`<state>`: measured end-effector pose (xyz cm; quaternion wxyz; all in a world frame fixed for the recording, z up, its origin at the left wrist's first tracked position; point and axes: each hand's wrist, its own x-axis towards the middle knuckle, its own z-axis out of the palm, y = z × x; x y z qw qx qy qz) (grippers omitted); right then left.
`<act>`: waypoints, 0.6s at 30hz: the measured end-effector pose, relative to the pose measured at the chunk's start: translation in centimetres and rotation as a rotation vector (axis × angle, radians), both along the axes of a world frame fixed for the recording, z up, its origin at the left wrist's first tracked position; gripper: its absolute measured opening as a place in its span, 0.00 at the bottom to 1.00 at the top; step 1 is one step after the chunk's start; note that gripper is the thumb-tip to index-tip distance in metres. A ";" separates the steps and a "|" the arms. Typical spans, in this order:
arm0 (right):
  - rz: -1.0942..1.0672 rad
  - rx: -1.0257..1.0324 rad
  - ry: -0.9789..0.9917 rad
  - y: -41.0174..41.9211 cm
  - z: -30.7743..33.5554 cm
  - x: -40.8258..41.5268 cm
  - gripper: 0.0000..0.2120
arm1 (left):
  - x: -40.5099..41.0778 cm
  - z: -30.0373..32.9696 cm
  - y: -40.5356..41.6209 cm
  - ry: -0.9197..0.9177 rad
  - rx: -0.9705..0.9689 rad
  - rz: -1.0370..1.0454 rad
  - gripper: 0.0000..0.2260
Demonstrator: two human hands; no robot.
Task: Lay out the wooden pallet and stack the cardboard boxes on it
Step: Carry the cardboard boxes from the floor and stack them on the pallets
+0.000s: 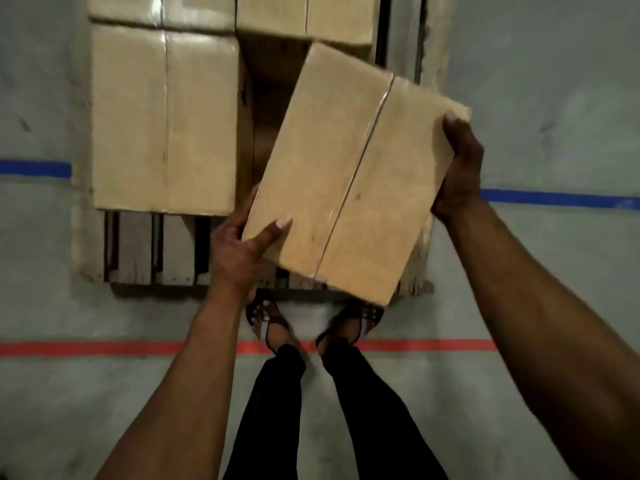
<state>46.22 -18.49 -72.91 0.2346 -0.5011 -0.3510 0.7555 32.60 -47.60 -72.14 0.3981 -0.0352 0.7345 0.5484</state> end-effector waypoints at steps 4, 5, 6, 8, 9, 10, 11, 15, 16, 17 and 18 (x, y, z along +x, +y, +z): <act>0.149 0.024 -0.098 0.5 -3.7 -2.1 0.33 | 0.1 -3.0 0.8 0.163 -0.150 -0.134 0.37; 0.182 0.052 -0.138 0.4 -4.1 -2.4 0.34 | 0.1 -3.2 1.2 0.213 -0.199 -0.194 0.40; 0.214 0.095 -0.185 0.3 -4.5 -2.7 0.35 | 0.0 -3.3 1.5 0.254 -0.239 -0.265 0.42; 0.301 0.164 -0.296 -0.5 -4.8 -3.2 0.35 | -0.3 -3.1 1.9 0.328 -0.312 -0.425 0.45; 0.358 0.201 -0.346 -1.2 -5.0 -3.3 0.38 | -0.7 -2.8 1.9 0.385 -0.360 -0.506 0.45; 0.428 0.268 -0.407 -2.1 -5.2 -3.2 0.43 | -1.0 -2.5 1.8 0.463 -0.401 -0.575 0.43; 0.506 0.355 -0.500 -3.2 -5.2 -3.1 0.46 | -1.6 -2.0 1.7 0.561 -0.420 -0.621 0.40; 0.653 0.604 -0.754 -6.2 -6.1 -3.4 0.45 | -5.5 -1.2 1.2 0.875 -0.439 -0.681 0.37; 0.649 0.607 -0.784 -6.1 -6.3 -3.6 0.44 | -6.9 -1.6 1.0 0.850 -0.500 -0.758 0.42; 0.658 0.609 -0.814 -6.1 -6.1 -3.8 0.44 | -8.2 -2.3 0.7 0.787 -0.565 -0.854 0.50; 0.673 0.614 -0.843 -6.0 -6.1 -3.9 0.44 | -9.3 -2.9 0.4 0.713 -0.615 -0.943 0.57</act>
